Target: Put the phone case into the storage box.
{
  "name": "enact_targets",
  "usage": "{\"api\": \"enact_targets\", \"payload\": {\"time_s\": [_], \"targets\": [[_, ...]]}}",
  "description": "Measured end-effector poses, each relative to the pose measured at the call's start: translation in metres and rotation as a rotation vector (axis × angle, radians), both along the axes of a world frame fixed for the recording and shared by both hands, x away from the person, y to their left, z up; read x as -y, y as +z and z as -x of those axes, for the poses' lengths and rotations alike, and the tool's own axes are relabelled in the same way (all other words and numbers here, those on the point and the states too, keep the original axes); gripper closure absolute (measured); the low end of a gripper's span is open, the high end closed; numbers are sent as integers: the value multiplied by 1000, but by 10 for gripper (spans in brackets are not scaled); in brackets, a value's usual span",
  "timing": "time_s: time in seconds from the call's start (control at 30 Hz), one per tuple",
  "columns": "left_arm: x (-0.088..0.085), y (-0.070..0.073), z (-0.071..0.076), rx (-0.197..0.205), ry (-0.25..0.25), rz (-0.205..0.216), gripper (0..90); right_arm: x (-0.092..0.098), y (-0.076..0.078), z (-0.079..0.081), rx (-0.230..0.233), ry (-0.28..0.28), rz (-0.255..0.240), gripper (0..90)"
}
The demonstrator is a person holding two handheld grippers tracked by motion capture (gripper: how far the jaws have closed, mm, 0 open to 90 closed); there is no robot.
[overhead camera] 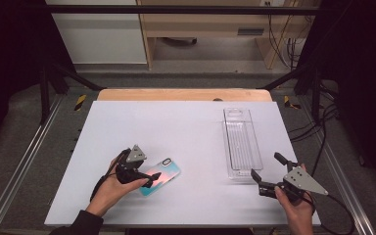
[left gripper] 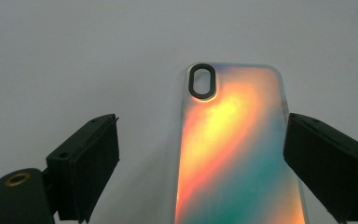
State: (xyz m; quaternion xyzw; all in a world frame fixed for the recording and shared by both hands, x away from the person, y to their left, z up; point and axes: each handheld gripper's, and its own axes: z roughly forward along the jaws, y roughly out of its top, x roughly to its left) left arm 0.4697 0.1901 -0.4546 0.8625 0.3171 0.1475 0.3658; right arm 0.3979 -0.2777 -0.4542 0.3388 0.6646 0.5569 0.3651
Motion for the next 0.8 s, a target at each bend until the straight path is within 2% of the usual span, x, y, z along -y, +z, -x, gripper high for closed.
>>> {"api": "enact_targets", "payload": {"time_s": [0.43, 0.8], "targets": [[2, -10, 6, -36, -49, -40, 100, 0, 0, 0, -1, 0, 1, 42], [1, -16, 11, -53, -58, -60, 100, 0, 0, 0, 2, 1, 0, 42]]}}
